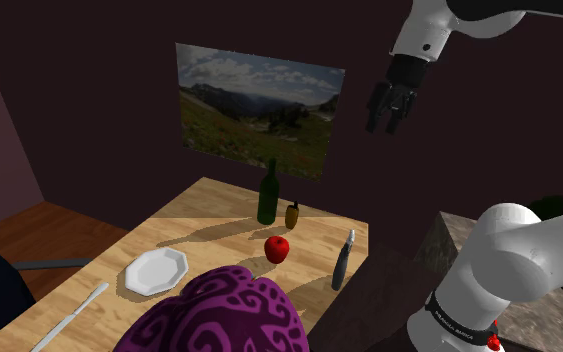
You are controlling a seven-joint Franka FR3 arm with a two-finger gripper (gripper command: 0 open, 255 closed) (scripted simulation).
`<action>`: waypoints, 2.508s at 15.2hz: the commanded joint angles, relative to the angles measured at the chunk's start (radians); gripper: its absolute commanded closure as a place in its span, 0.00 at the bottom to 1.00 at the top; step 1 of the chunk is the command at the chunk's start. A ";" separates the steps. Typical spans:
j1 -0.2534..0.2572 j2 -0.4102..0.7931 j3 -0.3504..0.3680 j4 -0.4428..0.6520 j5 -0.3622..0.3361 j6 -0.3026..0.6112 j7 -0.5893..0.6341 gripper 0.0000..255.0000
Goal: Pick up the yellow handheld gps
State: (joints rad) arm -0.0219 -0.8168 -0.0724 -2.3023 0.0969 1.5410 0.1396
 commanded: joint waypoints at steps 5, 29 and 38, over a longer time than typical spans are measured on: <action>-0.018 0.101 -0.024 -0.031 0.015 0.118 0.014 0.00; -0.073 0.926 -0.176 0.162 0.315 0.616 -0.044 0.00; -0.151 1.271 -0.165 0.386 0.493 0.656 -0.082 0.00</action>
State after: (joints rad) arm -0.1635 0.4071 -0.2424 -1.9548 0.5692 2.1968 0.0560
